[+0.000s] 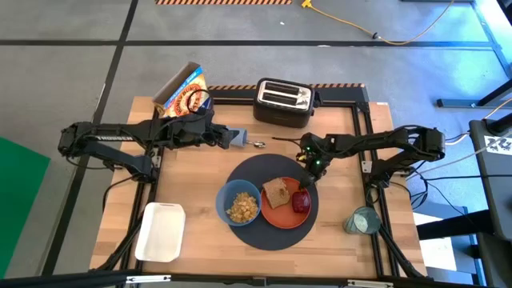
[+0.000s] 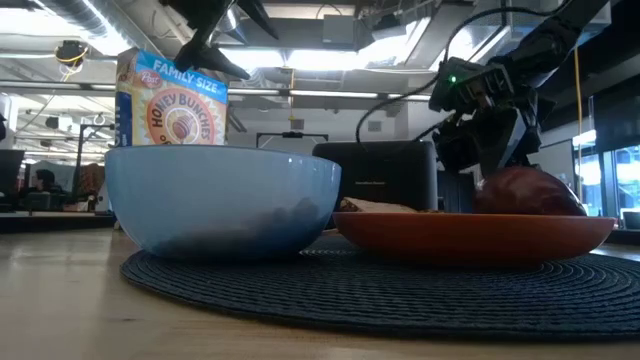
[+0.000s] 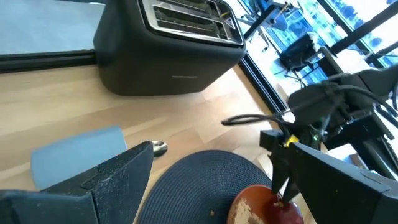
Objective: Arrange a breakfast setting
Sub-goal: Put the red apple from the white bin onto the orange plate
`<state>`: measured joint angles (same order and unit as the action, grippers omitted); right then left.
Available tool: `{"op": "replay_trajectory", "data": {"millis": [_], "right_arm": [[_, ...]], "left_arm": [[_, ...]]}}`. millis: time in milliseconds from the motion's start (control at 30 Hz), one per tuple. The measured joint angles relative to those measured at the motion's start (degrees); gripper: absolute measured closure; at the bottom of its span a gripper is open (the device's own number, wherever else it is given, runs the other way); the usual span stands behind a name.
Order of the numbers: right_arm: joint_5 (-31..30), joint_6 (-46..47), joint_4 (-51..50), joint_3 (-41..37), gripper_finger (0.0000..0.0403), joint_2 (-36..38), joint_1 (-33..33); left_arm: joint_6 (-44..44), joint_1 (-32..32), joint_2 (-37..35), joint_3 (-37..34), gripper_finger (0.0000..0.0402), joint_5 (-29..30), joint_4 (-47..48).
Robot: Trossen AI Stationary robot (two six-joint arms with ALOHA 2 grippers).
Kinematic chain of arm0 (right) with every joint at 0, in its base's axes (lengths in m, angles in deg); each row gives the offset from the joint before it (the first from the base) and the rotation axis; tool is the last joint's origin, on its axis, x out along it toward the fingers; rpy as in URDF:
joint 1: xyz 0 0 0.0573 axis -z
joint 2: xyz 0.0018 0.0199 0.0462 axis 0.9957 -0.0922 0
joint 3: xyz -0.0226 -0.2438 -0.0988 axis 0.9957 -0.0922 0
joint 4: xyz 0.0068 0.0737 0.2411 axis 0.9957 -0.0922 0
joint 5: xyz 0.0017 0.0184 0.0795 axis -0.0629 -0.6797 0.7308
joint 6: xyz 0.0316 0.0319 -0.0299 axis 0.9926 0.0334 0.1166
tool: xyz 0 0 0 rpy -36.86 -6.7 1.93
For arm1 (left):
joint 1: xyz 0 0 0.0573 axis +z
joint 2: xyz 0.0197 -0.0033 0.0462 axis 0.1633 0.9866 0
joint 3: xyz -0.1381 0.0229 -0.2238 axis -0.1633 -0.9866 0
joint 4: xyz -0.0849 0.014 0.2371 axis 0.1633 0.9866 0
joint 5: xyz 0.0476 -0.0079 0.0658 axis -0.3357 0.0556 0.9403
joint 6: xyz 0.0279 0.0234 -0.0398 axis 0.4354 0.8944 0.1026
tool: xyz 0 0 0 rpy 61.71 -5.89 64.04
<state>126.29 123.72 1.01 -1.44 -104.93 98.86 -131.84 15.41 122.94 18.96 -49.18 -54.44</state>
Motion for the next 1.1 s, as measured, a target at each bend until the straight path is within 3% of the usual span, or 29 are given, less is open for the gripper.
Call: {"op": "replay_trajectory", "data": {"millis": [267,633,967,1100], "right_arm": [[-5.18,2.32,1.55,0.01,0.0258,-0.02,-1.11],[-3.08,2.62,1.2,0.01,0.0333,-0.02,-2.09],[-6.83,3.49,1.2,0.01,0.031,-0.02,-3.7],[-7.12,3.49,1.24,0.01,0.0321,-0.02,-3.64]], "left_arm": [[0.0,0.8,0.0,0.0,0.0035,0.0,0.0],[0.0,0.77,0.0,0.0,0.0035,-0.46,0.0],[0.14,0.73,0.0,0.0,0.0035,-1.14,0.0],[0.17,0.73,0.0,0.0,0.0035,-1.14,0.0]]}}
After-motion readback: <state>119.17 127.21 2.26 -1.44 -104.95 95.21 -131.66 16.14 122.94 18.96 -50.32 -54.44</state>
